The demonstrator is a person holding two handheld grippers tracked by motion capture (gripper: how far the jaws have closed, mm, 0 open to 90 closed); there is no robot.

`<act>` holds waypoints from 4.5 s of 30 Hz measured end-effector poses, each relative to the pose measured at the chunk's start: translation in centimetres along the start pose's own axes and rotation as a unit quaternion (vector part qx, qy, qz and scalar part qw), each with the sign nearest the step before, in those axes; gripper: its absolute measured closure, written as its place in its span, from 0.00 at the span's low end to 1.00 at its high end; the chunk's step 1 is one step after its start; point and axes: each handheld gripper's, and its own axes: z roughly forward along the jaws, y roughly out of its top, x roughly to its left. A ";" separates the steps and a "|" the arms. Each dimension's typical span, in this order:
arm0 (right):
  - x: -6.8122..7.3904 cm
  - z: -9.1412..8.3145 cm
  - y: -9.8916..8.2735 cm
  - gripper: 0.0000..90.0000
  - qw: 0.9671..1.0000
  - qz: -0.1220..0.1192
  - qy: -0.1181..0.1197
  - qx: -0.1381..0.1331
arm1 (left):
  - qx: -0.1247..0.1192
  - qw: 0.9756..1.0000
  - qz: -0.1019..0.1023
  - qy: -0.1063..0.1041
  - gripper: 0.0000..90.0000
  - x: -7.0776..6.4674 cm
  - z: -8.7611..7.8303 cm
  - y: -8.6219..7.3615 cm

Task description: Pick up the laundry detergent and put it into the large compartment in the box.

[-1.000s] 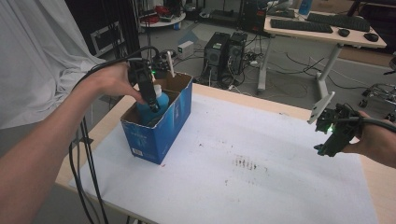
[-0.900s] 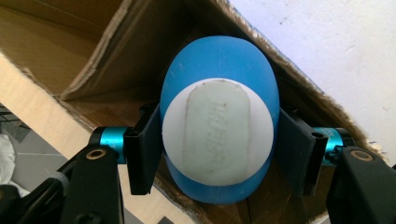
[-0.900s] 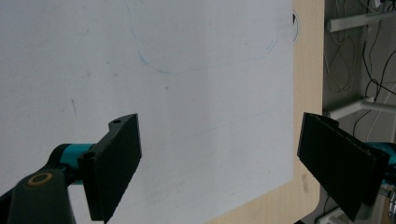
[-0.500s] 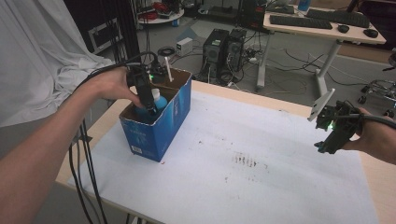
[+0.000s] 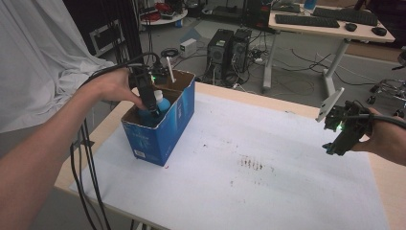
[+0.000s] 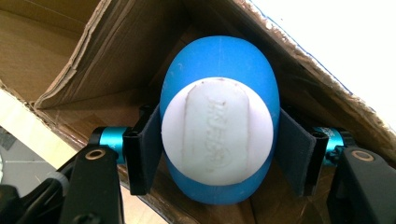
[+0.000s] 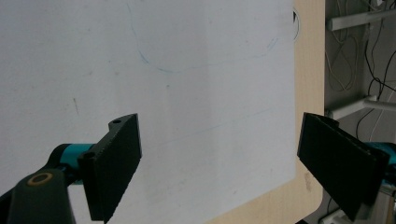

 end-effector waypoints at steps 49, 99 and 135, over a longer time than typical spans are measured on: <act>0.4 -0.4 -0.7 0.14 1.000 0.009 0.001 -0.003 | 0.008 1.000 0.003 0.018 0.30 -0.5 -2.0 0.1; 0.5 -0.7 -0.7 0.14 1.000 0.006 0.002 -0.002 | -0.032 0.991 0.105 0.074 0.20 -6.1 -10.3 7.0; 1.5 -1.5 -0.9 0.14 1.000 0.015 -0.002 0.003 | -0.027 0.978 0.207 0.015 0.20 -15.7 2.0 14.8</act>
